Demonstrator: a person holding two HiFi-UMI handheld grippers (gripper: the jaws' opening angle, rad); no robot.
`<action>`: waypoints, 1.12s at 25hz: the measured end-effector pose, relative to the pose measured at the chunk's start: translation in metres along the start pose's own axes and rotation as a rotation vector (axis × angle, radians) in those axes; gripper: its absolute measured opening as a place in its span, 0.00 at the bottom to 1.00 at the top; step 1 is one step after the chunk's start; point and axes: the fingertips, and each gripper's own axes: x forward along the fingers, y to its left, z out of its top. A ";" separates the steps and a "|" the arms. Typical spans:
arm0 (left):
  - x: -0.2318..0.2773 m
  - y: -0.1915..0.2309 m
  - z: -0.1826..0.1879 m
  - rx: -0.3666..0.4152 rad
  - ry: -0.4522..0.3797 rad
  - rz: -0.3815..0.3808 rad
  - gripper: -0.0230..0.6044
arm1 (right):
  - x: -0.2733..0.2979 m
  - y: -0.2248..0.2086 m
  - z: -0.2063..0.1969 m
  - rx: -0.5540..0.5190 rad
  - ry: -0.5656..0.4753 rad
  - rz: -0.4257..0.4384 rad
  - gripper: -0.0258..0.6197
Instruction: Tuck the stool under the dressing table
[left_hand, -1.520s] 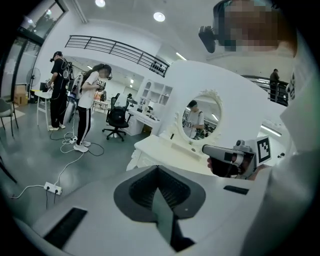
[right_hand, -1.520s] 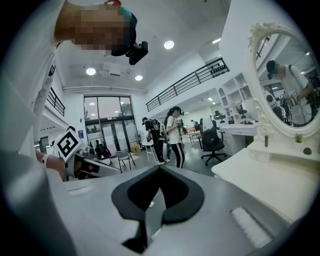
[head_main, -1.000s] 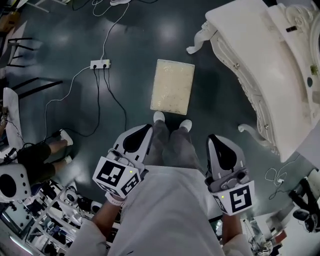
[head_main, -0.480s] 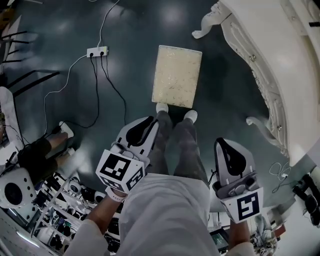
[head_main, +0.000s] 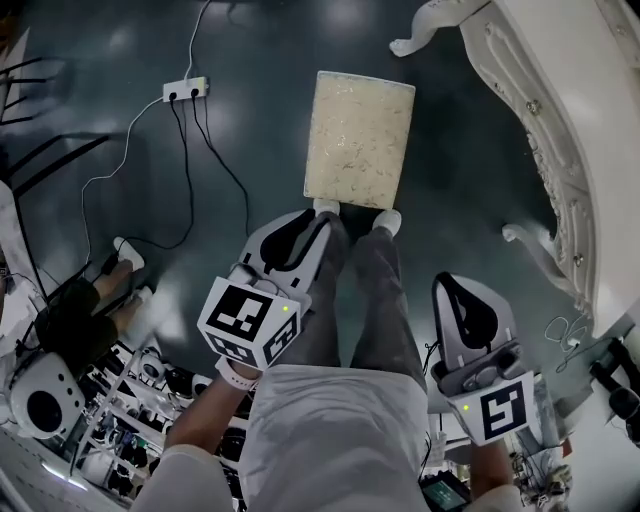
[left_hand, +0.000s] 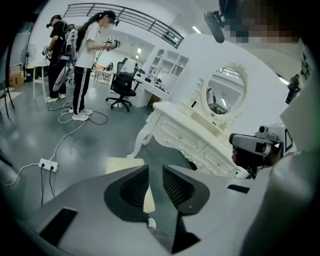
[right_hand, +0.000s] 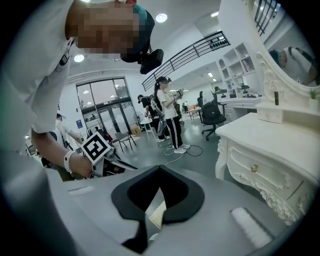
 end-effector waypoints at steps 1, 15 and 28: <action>0.003 0.003 -0.002 -0.003 0.002 -0.002 0.16 | 0.002 0.000 -0.002 -0.001 -0.002 -0.003 0.06; 0.064 0.040 -0.015 -0.012 0.049 -0.018 0.18 | 0.043 -0.025 -0.038 0.049 -0.010 -0.065 0.06; 0.131 0.097 -0.068 0.022 0.131 0.004 0.24 | 0.071 -0.041 -0.096 0.110 0.019 -0.098 0.06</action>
